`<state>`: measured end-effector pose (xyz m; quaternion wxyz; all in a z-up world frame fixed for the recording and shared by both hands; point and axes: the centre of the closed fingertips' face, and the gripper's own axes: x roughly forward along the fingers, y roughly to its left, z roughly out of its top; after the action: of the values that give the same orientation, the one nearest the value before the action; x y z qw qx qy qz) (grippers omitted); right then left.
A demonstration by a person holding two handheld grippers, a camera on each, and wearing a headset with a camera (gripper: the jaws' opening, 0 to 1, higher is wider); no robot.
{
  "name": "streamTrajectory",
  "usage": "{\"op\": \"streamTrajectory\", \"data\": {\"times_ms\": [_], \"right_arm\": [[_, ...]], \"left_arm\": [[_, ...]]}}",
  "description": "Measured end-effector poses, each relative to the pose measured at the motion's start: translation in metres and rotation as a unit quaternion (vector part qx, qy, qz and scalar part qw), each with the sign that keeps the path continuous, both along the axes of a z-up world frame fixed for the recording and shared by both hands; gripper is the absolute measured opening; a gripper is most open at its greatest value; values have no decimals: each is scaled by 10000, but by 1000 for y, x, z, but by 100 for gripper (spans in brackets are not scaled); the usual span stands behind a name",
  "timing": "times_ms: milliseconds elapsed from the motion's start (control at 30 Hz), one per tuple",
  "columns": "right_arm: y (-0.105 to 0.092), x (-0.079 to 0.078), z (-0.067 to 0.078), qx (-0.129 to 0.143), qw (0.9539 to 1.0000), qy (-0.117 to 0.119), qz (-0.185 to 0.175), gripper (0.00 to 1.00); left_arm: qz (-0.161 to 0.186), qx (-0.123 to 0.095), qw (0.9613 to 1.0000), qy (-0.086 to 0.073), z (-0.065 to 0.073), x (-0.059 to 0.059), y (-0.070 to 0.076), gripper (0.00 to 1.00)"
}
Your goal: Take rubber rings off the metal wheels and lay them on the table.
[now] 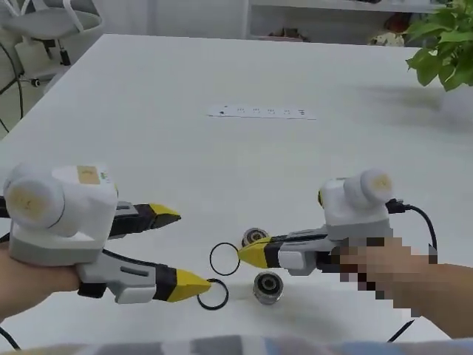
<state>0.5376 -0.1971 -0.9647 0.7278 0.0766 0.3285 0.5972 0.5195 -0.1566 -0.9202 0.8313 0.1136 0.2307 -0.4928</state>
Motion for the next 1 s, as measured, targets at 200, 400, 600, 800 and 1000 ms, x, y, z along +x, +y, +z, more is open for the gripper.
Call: {"op": "streamTrajectory", "data": {"times_ms": [200,400,600,800,1000], "right_arm": [[8,-13,-8,-136,9994,162,286,0],[11,-22,-19,-323,9980,271,474,0],[13,-24,-29,-510,9969,273,540,0],[14,-20,-33,-581,9967,269,498,0],[14,-20,-39,-697,9960,282,484,0]], "left_arm": [[26,33,10000,-25,0,-4,5,70],[110,39,9999,-26,0,-5,11,70],[168,27,9999,-16,0,-5,13,70],[204,31,9998,0,-2,-6,15,70],[245,60,9997,41,-5,-7,18,69]]}}
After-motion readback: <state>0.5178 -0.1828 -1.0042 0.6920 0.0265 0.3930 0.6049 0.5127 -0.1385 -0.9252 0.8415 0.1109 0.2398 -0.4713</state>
